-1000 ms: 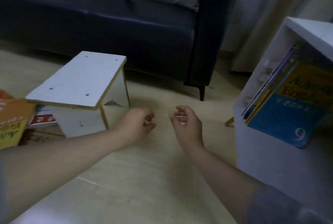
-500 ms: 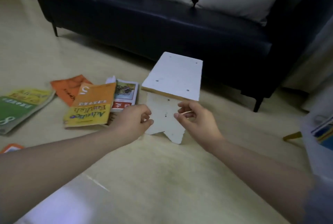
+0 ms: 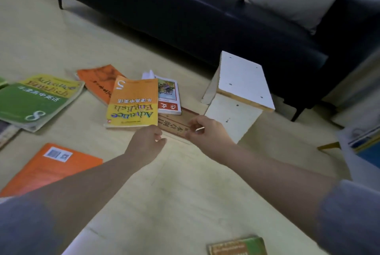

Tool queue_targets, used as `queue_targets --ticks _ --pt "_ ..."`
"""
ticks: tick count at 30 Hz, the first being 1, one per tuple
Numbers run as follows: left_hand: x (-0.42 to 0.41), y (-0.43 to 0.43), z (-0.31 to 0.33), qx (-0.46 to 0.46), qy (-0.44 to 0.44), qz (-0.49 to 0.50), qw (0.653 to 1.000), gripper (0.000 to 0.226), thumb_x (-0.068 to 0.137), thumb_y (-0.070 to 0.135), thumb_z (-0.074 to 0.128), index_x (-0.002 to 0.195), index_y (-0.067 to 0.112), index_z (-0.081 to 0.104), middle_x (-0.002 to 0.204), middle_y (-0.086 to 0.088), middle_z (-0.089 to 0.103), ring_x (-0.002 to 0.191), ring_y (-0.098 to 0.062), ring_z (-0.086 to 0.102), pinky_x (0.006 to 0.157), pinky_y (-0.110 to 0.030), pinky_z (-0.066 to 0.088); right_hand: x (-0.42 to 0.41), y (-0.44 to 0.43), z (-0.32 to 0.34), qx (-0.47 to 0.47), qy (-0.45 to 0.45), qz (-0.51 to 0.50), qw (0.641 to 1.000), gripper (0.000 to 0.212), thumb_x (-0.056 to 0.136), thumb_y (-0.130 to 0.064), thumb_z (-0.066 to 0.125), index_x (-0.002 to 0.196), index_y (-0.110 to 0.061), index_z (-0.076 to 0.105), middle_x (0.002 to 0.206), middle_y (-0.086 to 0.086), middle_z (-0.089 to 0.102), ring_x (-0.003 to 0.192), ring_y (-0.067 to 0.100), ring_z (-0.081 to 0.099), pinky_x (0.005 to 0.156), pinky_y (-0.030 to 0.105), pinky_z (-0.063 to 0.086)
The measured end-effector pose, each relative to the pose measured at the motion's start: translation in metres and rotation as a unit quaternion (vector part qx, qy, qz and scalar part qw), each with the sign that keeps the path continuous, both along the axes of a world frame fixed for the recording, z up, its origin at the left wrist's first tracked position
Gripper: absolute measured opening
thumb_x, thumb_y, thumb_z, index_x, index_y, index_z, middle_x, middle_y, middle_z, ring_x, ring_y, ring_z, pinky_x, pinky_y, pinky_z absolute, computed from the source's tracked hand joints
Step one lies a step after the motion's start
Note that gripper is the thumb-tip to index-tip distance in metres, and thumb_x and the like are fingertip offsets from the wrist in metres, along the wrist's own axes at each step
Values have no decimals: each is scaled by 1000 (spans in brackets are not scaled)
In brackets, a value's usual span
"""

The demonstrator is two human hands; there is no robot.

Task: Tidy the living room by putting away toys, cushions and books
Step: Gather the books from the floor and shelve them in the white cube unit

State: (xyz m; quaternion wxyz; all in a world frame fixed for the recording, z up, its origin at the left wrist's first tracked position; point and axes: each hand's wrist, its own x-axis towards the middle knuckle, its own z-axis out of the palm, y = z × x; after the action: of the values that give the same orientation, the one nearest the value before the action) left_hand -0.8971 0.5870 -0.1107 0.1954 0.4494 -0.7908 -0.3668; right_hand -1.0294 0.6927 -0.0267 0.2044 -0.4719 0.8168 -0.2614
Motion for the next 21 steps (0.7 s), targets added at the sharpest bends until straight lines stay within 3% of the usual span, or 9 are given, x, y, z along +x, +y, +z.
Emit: queue_targets --ticks 6,11,14,18,21 --pt "24 -16 -23 16 -6 20 1000 27 88 23 62 110 6 61 110 -6 66 108 -21 57 85 -22 38 18 -36 -17 25 -6 -10 1000 24 89 -28 62 110 -17 62 105 0 65 85 19 61 73 27 47" --pt "69 -52 -40 21 5 80 997 25 88 20 62 108 6 62 108 -6 67 106 -22 58 88 -27 41 41 -79 -63 81 -52 -44 994 24 89 -31 62 104 -14 67 98 3 66 92 24 65 85 45 56" --pt "92 -57 -55 36 20 113 993 21 86 16 64 104 5 64 103 -7 69 100 -22 62 84 -24 42 56 -93 -82 126 -93 14 988 23 90 -30 62 99 -10 68 101 7 66 89 25 66 84 47 56" --pt "108 -55 -70 52 10 135 989 21 86 16 64 104 7 66 100 -4 70 94 -21 65 85 -28 48 61 -112 -92 148 -27 98 984 29 90 -35 62 112 -16 64 113 0 61 101 21 61 87 39 54" --pt "111 -57 -69 45 -15 105 993 21 86 19 64 106 10 64 99 0 69 94 -19 63 84 -27 47 54 -129 -92 132 74 165 975 33 91 -33 59 121 -21 58 122 0 56 105 21 59 88 35 51"
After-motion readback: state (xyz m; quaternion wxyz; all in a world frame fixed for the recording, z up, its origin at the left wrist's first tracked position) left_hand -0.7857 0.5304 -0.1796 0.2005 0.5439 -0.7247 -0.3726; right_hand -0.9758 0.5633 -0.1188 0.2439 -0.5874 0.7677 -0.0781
